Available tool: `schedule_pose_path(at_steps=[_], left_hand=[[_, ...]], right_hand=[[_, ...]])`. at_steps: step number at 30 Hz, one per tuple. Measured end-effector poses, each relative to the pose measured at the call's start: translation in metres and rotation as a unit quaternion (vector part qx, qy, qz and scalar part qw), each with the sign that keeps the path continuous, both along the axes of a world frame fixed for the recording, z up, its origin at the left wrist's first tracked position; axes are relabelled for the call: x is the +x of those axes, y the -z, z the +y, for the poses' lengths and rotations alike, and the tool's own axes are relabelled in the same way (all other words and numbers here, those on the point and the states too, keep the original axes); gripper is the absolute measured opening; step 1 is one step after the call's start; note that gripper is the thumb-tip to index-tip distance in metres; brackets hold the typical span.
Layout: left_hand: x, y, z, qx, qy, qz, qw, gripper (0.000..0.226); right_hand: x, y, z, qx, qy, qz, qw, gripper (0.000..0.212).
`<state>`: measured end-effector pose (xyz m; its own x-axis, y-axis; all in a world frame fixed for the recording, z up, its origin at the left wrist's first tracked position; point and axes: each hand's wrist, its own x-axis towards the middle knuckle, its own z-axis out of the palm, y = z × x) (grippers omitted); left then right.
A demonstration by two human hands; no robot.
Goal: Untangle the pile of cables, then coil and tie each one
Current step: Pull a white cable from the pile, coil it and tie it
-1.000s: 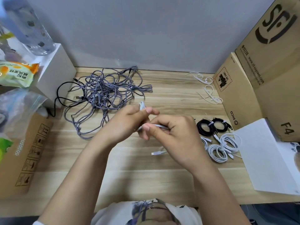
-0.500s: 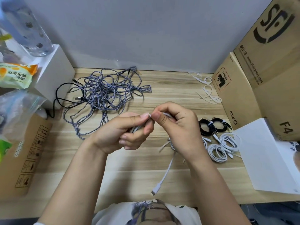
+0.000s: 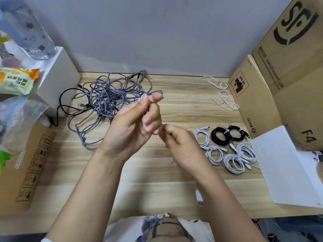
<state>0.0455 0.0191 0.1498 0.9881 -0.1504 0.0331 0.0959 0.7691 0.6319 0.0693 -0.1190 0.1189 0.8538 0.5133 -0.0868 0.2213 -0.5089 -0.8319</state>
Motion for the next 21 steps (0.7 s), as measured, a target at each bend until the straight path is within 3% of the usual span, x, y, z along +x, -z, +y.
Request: schedule_pose_path(at_steps=[2,4,7,10,12,15,19,21], left_hand=[[0.006,0.001,-0.003,0.097,-0.098,0.011,0.990,0.022],[0.010,0.005,-0.003,0.183,-0.123,0.009,0.975,0.019],[0.008,0.014,-0.004,0.326,-0.086,0.017,0.941,0.016],[0.000,0.018,-0.007,0.473,-0.045,0.044,0.879,0.013],[-0.004,0.016,-0.006,0.498,-0.004,0.059,0.865,0.020],[-0.007,0.009,-0.006,0.492,0.045,0.048,0.868,0.055],[-0.009,0.004,-0.002,0.459,0.078,0.045,0.884,0.057],[-0.009,0.004,-0.001,0.437,0.099,0.036,0.894,0.052]], right_hand=[[-0.007,0.001,0.002,-0.057,-0.037,0.018,0.998,0.019],[-0.013,-0.004,0.003,-0.085,-0.064,-0.001,0.994,0.023],[-0.014,-0.019,0.002,-0.109,-0.074,-0.055,0.990,0.026],[-0.013,-0.032,-0.002,-0.091,-0.059,-0.115,0.987,0.034],[-0.011,-0.035,-0.005,-0.052,-0.043,-0.112,0.991,0.033],[-0.008,-0.030,-0.008,0.022,-0.017,-0.081,0.996,0.027],[-0.007,-0.032,-0.009,0.093,0.044,-0.073,0.992,0.023],[-0.004,-0.033,-0.011,0.151,0.047,-0.025,0.987,0.023]])
